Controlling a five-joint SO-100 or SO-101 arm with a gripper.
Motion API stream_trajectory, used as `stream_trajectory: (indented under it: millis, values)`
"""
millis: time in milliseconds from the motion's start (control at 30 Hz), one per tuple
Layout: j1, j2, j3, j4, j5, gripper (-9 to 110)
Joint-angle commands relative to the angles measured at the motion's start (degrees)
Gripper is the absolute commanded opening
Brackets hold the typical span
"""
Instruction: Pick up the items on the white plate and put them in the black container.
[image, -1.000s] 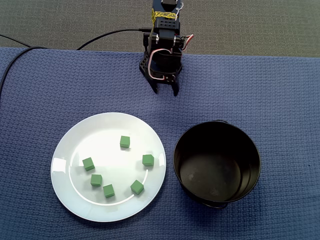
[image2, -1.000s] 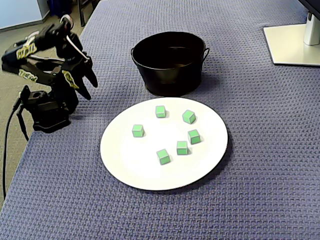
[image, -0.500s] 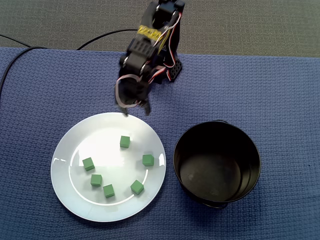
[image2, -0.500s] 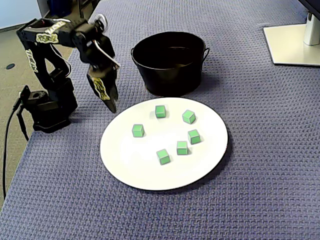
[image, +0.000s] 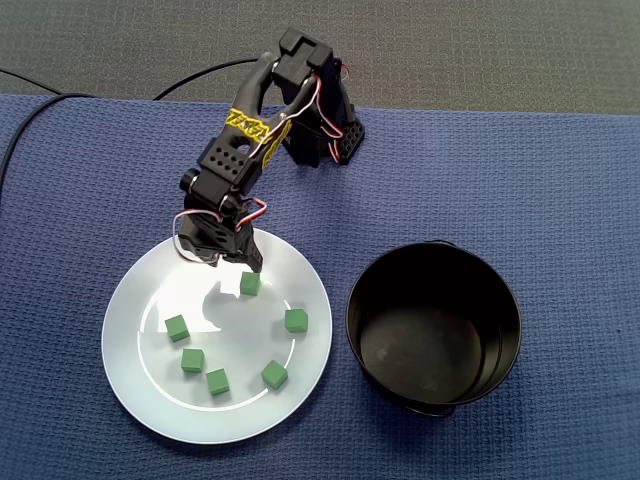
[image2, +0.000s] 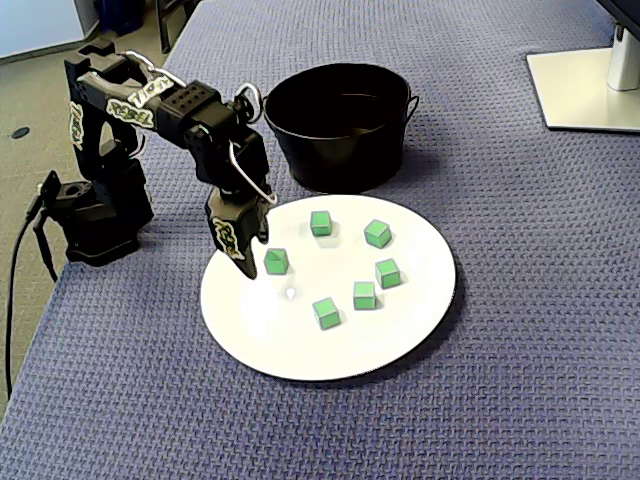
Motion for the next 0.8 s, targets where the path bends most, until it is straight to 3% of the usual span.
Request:
stream_trajectory:
  millis: [0, 600, 767]
  values:
    - [-0.97, -1.14, -3.08, -0.18, 1.67, 23]
    - [-5.98, -1.41, -0.35, -0.09, 5.54, 23]
    - [-6.06, -1.93, -0.18, -4.13, 10.55, 24]
